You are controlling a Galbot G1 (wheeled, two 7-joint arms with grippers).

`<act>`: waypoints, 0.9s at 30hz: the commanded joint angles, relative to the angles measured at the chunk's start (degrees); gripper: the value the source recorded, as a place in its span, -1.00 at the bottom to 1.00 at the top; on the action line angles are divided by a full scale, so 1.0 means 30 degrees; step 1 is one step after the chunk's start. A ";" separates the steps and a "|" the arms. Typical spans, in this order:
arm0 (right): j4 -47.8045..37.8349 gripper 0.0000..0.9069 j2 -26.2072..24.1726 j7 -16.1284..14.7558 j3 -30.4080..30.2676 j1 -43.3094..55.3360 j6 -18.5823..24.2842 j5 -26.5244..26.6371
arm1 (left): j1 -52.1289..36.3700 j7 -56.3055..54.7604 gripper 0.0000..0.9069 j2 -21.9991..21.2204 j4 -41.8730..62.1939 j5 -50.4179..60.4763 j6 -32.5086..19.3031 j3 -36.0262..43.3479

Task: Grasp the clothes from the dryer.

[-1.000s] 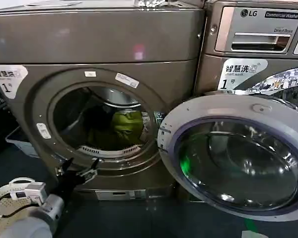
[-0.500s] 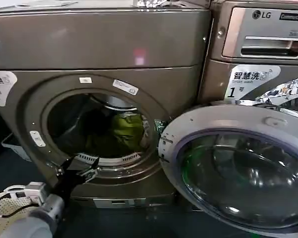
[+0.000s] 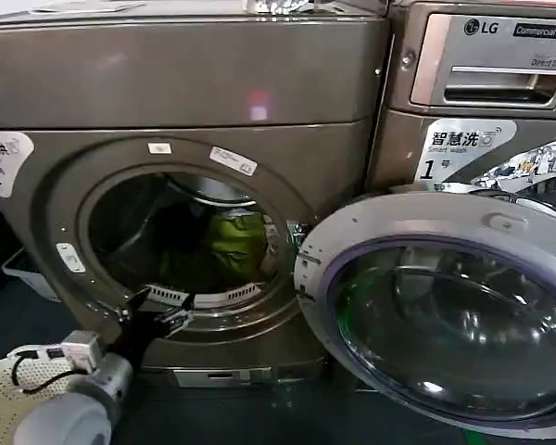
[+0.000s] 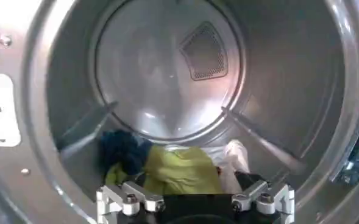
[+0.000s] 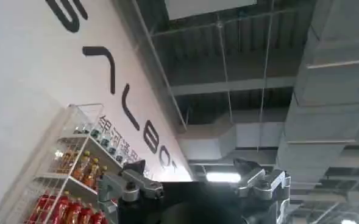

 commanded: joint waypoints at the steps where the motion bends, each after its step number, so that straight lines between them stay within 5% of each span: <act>1: 0.0010 1.00 0.0005 0.0016 0.0542 -0.0481 -0.0029 0.0154 | -0.3155 -0.0006 1.00 0.0051 0.2493 0.0215 0.0501 0.1096; 27: 0.0419 1.00 0.0203 -0.0074 0.0762 -0.0643 -0.0001 0.0487 | -1.2912 0.0157 1.00 -0.1573 1.4400 0.2033 -0.1548 0.4757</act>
